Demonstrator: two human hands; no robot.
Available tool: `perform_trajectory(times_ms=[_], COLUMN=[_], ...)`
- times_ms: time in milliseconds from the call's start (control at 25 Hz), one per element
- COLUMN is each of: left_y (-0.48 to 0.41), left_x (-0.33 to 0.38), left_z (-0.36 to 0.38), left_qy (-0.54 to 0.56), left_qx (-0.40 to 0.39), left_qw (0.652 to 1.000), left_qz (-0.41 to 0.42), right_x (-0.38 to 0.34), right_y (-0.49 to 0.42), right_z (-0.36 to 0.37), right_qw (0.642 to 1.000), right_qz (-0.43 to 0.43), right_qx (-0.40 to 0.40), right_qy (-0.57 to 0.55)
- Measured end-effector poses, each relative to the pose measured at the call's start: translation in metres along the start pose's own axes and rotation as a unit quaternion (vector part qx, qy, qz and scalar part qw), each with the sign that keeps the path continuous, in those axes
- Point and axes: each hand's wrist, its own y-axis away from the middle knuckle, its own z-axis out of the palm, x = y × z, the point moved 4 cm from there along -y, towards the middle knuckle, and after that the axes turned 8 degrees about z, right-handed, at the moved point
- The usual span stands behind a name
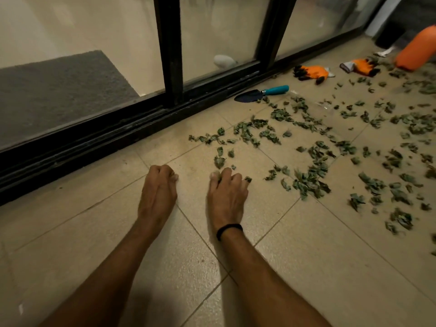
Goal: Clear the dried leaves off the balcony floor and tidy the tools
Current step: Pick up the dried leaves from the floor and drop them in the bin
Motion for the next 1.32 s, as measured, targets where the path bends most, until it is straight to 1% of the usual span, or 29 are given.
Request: perform_trajectory(times_ms=[80, 160, 200, 240, 280, 320, 360, 440, 560, 600, 680, 720, 800, 840, 880, 920, 1040, 1080, 1160, 1320], left_y=[-0.018, -0.032, -0.037, -0.038, -0.038, -0.039, -0.041, -0.039, -0.036, -0.036, -0.037, -0.037, -0.038, -0.04, -0.042, -0.044, -0.046, -0.043, -0.038, -0.04], left_x=[0.017, 0.047, 0.063, 0.076, 0.081, 0.081, 0.078, 0.073, 0.073, 0.073, 0.075, 0.075, 0.077, 0.079, 0.08, 0.083, 0.097, 0.101, 0.104, 0.105], left_z=[0.018, 0.045, 0.059, 0.071, 0.079, 0.082, 0.083, 0.082, 0.085, 0.085, 0.083, 0.082, 0.08, 0.08, 0.083, 0.085, 0.094, 0.097, 0.1, 0.107], left_qy=[0.037, 0.071, 0.052, 0.002, -0.051, -0.077, -0.074, -0.053, -0.034, -0.019, 0.011, 0.011, -0.029, -0.057, -0.082, -0.106, -0.159, -0.172, -0.192, -0.159], left_qx=[-0.025, -0.067, -0.085, -0.1, -0.109, -0.105, -0.092, -0.064, -0.025, -0.016, -0.003, 0.0, -0.001, -0.008, -0.017, -0.026, -0.055, -0.057, -0.062, -0.057], left_qw=[0.999, 0.995, 0.994, 0.993, 0.99, 0.988, 0.989, 0.994, 0.998, 0.999, 1.0, 1.0, 0.999, 0.997, 0.995, 0.994, 0.984, 0.981, 0.978, 0.985], left_qz=[-0.008, 0.016, 0.037, 0.061, 0.078, 0.089, 0.091, 0.078, 0.05, 0.036, 0.02, 0.024, 0.046, 0.054, 0.049, 0.026, -0.058, -0.065, -0.056, -0.046], right_x=[0.002, 0.009, 0.014, 0.023, 0.032, 0.042, 0.053, 0.064, 0.064, 0.063, 0.065, 0.068, 0.075, 0.078, 0.078, 0.078, 0.075, 0.075, 0.077, 0.077], right_y=[0.0, 0.001, 0.002, 0.004, 0.005, 0.003, -0.002, -0.018, -0.038, -0.041, -0.04, -0.038, -0.032, -0.029, -0.027, -0.027, -0.028, -0.029, -0.031, -0.029], right_z=[0.0, -0.006, -0.011, -0.016, -0.02, -0.023, -0.024, -0.025, -0.016, -0.015, -0.016, -0.02, -0.03, -0.035, -0.037, -0.038, -0.037, -0.037, -0.037, -0.037], right_qw=[1.0, 0.994, 0.985, 0.973, 0.965, 0.962, 0.963, 0.976, 0.998, 0.999, 0.998, 0.995, 0.982, 0.978, 0.976, 0.975, 0.97, 0.966, 0.959, 0.965], right_qz=[0.005, 0.03, 0.057, 0.085, 0.102, 0.113, 0.118, 0.107, 0.032, 0.018, 0.018, 0.021, 0.026, 0.027, 0.031, 0.038, 0.074, 0.087, 0.103, 0.092], right_qx=[0.02, 0.034, 0.029, 0.024, 0.036, 0.051, 0.056, 0.036, 0.003, 0.005, 0.023, 0.028, 0.04, 0.052, 0.064, 0.07, 0.077, 0.073, 0.064, 0.059], right_qy=[-0.017, -0.096, -0.158, -0.212, -0.241, -0.244, -0.234, -0.187, -0.054, -0.04, -0.062, -0.098, -0.181, -0.201, -0.206, -0.207, -0.218, -0.232, -0.258, -0.239])
